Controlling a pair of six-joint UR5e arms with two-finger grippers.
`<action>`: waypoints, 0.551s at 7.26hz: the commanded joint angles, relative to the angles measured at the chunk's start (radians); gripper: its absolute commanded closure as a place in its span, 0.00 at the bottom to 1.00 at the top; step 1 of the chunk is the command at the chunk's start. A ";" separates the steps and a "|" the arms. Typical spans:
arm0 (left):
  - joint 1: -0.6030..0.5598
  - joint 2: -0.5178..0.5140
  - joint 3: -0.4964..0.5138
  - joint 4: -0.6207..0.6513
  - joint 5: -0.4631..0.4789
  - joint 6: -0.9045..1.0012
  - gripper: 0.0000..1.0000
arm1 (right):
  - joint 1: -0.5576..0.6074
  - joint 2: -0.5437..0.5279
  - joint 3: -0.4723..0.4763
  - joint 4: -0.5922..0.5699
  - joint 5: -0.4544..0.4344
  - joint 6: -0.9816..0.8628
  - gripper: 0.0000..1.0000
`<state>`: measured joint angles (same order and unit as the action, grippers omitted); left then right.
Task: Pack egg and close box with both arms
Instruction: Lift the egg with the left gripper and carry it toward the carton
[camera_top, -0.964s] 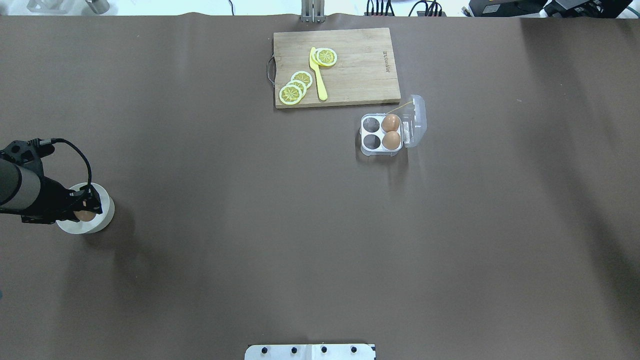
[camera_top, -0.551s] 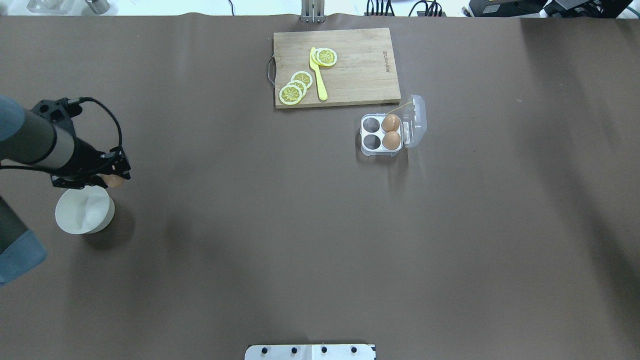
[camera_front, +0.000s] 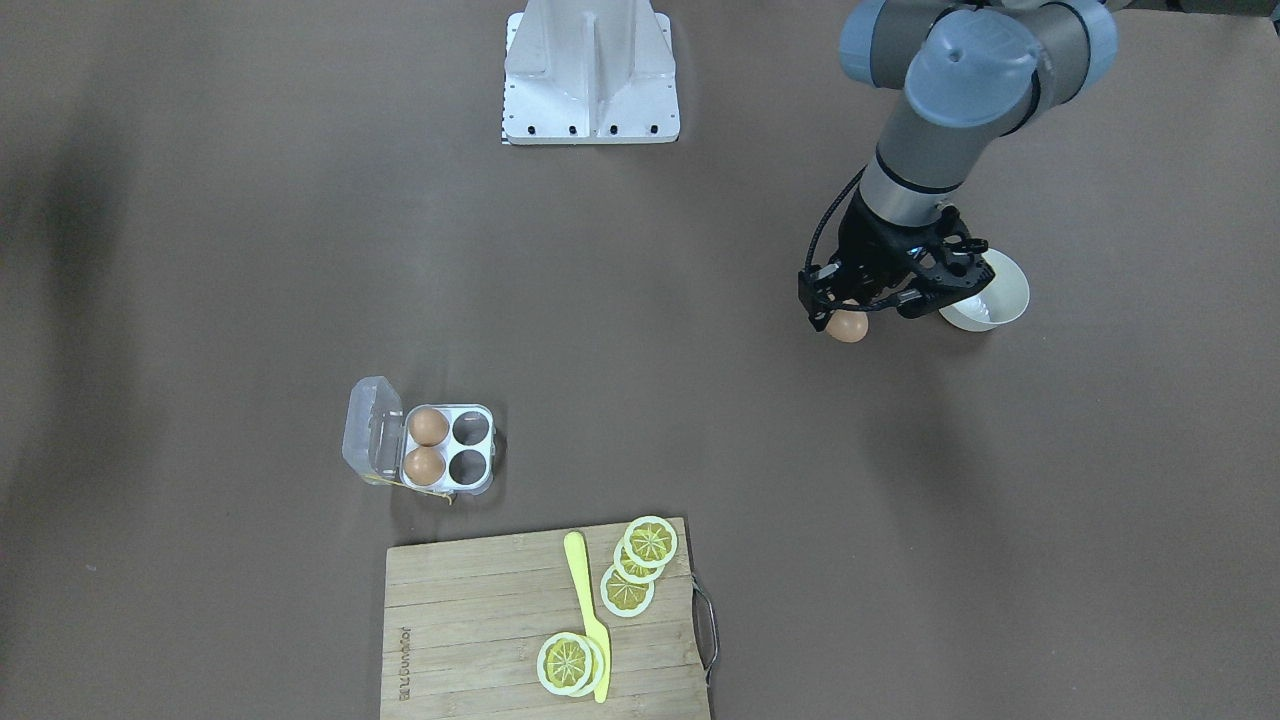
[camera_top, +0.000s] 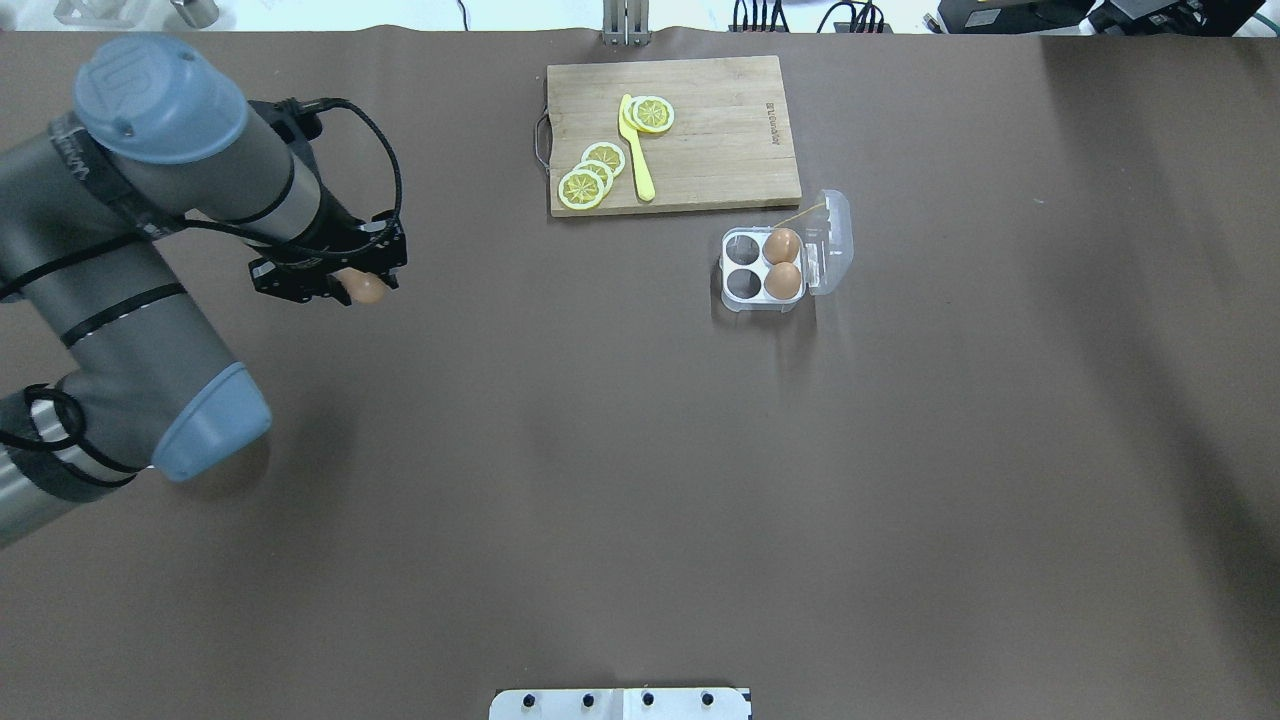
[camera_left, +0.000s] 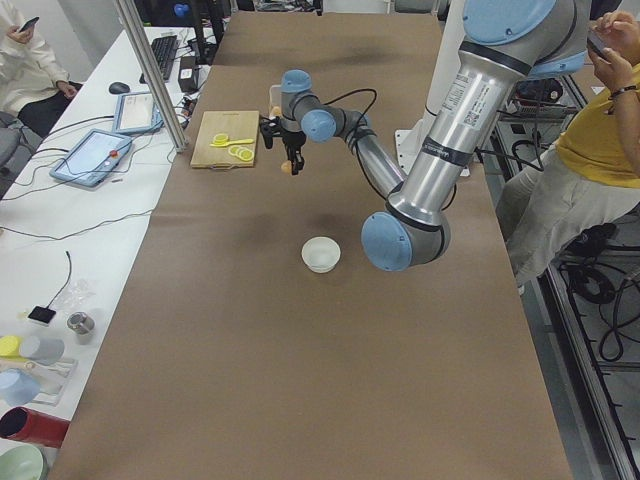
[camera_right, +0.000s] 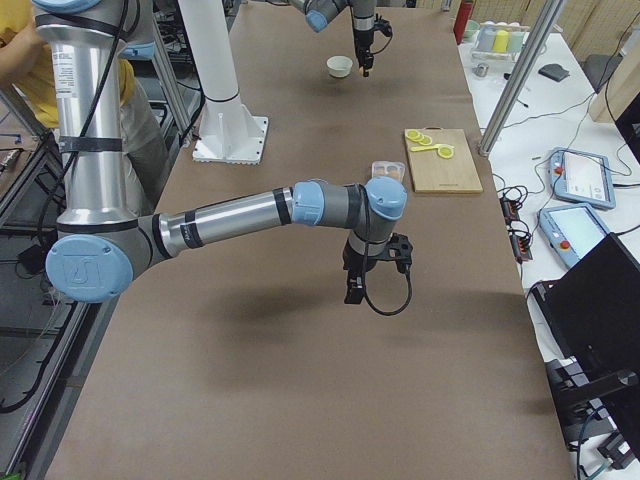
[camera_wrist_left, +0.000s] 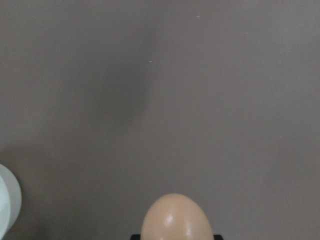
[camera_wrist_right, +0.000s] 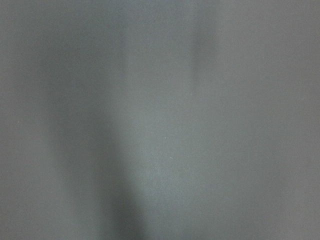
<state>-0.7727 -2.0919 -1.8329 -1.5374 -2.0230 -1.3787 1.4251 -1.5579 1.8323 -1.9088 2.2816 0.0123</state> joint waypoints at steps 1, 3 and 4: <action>0.050 -0.112 0.056 -0.019 0.000 0.032 0.88 | 0.000 0.002 0.001 0.001 -0.001 0.000 0.00; 0.079 -0.230 0.237 -0.172 0.001 0.033 0.88 | 0.000 0.002 0.001 0.002 -0.001 -0.002 0.00; 0.084 -0.259 0.292 -0.244 0.001 0.035 0.88 | 0.000 0.002 -0.002 0.005 -0.001 -0.002 0.00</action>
<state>-0.7005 -2.3018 -1.6249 -1.6883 -2.0223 -1.3462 1.4251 -1.5553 1.8320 -1.9062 2.2810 0.0113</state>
